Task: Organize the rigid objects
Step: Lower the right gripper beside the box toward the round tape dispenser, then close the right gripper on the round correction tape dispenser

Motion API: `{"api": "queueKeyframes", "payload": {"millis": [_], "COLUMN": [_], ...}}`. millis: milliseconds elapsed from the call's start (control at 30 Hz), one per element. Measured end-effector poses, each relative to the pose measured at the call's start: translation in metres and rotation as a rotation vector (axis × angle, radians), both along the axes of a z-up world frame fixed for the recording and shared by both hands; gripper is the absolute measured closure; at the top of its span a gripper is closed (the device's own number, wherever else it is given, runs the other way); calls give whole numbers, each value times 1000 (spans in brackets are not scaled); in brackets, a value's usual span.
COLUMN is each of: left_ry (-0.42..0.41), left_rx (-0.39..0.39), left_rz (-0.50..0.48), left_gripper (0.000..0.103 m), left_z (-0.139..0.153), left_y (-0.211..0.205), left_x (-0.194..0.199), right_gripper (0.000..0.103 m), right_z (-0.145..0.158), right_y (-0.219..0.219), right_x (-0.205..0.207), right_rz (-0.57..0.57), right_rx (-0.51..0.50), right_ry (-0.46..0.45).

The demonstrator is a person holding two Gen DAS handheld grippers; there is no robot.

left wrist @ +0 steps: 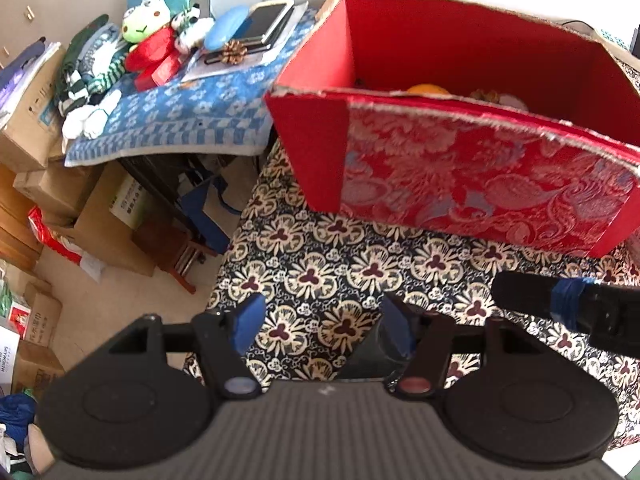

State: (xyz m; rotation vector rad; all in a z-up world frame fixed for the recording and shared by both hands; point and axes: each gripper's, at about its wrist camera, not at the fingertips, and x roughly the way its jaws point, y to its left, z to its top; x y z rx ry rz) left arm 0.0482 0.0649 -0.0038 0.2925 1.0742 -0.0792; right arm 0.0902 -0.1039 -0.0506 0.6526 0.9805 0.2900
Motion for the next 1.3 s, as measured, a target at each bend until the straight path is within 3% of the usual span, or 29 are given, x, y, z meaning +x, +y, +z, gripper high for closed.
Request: {"api": "queueKeyframes", "payload": {"millis": [500, 1300], "left_ry": [60, 135], "left_rx": [-17, -114], "left_rz": [-30, -143], "left_gripper": [39, 37], "left_z": [-25, -38], "left_y": [33, 34], "left_x": [9, 0], "right_gripper": [91, 91], "right_z": [-25, -47], "right_y": [9, 10], "right_x": [10, 18], "right_rz": [7, -1], "right_rx": [46, 141], "right_ry": [130, 291]}}
